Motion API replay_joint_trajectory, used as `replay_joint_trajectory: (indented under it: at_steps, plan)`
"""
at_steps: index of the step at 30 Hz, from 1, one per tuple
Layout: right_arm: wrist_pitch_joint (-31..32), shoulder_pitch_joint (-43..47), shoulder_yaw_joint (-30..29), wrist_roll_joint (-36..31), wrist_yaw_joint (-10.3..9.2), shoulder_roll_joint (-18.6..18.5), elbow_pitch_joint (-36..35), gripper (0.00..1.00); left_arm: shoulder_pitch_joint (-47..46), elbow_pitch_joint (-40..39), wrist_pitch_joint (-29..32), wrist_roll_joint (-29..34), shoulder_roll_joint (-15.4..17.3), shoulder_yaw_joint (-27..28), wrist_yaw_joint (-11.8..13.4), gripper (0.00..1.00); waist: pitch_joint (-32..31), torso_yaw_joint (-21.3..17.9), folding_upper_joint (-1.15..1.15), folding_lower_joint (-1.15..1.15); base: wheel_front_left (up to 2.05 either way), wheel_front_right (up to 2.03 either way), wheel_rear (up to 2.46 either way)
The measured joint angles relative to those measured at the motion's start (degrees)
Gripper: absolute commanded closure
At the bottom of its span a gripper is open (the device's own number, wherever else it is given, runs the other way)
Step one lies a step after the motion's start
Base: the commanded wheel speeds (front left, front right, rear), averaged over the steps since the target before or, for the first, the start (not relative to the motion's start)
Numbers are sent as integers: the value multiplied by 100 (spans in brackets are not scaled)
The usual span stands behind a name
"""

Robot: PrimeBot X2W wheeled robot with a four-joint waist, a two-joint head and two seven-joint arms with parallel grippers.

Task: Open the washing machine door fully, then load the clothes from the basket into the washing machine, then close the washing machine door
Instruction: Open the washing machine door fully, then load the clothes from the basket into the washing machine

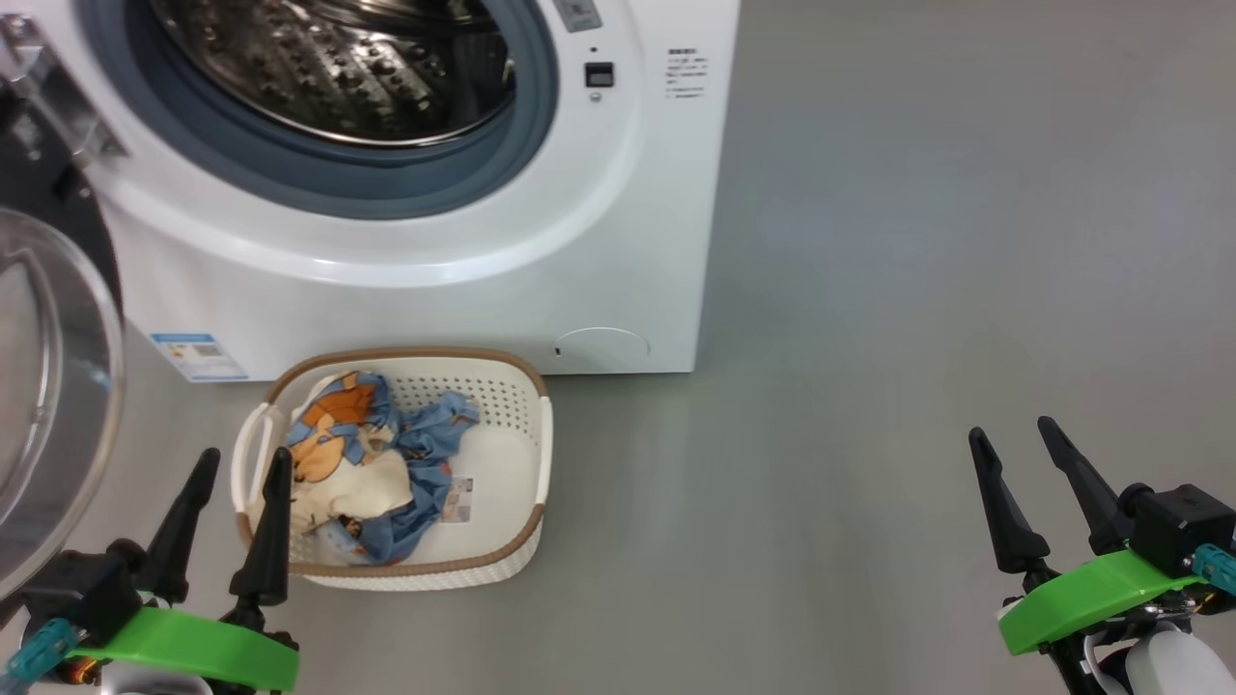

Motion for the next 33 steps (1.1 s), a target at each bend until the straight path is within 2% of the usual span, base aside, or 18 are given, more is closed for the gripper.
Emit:
replay_joint_trajectory:
  at_steps: [9, 16, 33]
  plan:
    - [0, 56, -59, 1, 0, 2, -44, 0, 6, -89, 0, -82, 46, 8, 0, 0, 31, -396, 0, 0, 0, 0, 0]
    - [0, 74, -137, 10, 0, 12, -58, 0, 6, -99, 0, -96, 47, 114, 0, 0, 90, -543, 0, 0, 0, 0, 0]
    - [0, 73, -166, 10, 0, 41, -82, 0, -2, -94, 0, -175, 145, 116, 1, 0, 131, -553, 0, 0, 1, -3, 2]
